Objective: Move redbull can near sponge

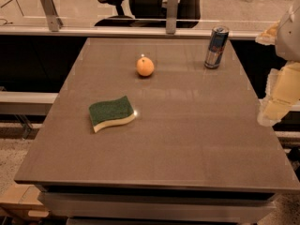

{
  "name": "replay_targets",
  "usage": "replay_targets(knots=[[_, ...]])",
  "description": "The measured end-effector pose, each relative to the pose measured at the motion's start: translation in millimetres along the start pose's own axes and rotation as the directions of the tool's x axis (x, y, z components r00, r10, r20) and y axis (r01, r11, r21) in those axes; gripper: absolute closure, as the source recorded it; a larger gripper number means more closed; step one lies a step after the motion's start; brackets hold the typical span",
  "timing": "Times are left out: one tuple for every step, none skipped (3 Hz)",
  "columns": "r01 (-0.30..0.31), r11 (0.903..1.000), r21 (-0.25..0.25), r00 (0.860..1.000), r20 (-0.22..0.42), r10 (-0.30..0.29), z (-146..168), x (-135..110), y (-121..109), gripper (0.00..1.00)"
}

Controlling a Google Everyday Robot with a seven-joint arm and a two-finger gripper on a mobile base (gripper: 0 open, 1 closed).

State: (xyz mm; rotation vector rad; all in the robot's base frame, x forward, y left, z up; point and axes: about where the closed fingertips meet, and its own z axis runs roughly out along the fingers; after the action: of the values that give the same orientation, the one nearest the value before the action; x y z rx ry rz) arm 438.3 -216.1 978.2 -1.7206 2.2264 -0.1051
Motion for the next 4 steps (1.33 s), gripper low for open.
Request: replay_targets(knots=[[-0.001,1.0000,0.004,1.000,0.001,0.001,-1,0,-1,0.00],[-0.060,0.9976,0.033,0.997,0.052,0.058,-6,5,-12,0.00],[-0.171,0.9836,0.057,0.973,0.164,0.160,-9,18,-30,0.00],[-0.269,0.9612,0.061,0.924,0.298,0.240,-9,27,-51,0.00]])
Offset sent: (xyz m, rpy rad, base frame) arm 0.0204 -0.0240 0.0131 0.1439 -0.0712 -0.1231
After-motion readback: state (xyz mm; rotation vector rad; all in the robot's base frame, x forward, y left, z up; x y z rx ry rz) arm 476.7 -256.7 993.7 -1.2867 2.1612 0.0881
